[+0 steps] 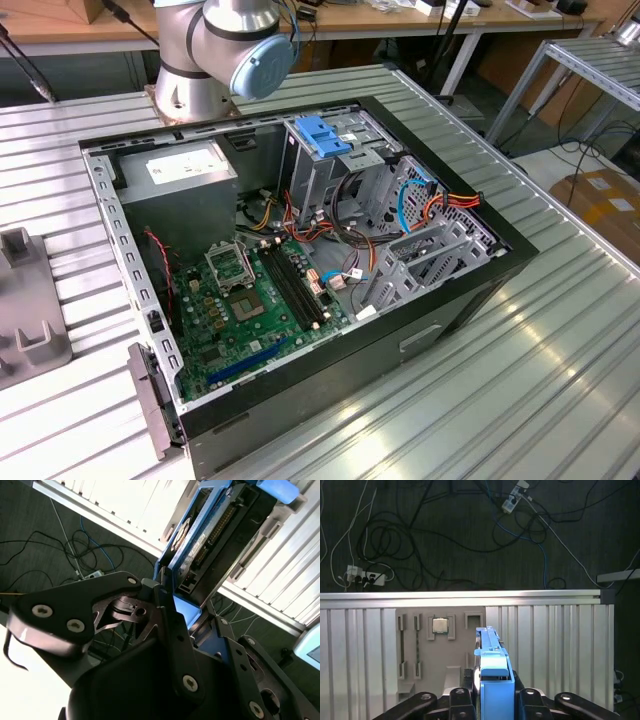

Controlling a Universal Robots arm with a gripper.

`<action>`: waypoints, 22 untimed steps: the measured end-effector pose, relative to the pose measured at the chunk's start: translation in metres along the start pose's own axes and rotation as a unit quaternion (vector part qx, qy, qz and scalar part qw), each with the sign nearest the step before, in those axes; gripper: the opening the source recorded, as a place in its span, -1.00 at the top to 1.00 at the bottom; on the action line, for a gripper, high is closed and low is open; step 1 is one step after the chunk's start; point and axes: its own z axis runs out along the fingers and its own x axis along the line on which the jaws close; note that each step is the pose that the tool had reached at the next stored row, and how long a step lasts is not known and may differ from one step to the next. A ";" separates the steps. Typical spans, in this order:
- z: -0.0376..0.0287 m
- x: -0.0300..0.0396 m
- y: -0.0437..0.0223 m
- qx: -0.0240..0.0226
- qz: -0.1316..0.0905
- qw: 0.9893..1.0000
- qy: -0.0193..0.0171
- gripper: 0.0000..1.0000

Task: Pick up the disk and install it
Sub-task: 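Pick up the disk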

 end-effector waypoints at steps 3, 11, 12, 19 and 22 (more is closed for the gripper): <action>-0.0031 -0.0002 0.0000 0.000 0.000 1.000 0.000 0.25; -0.0137 -0.0009 0.0000 0.000 0.000 1.000 0.000 0.25; -0.0157 -0.0010 0.0001 0.000 0.000 1.000 0.000 0.25; -0.0251 -0.0016 0.0001 0.000 0.000 1.000 0.000 0.25; -0.0285 -0.0018 0.0001 0.000 0.000 1.000 0.000 0.25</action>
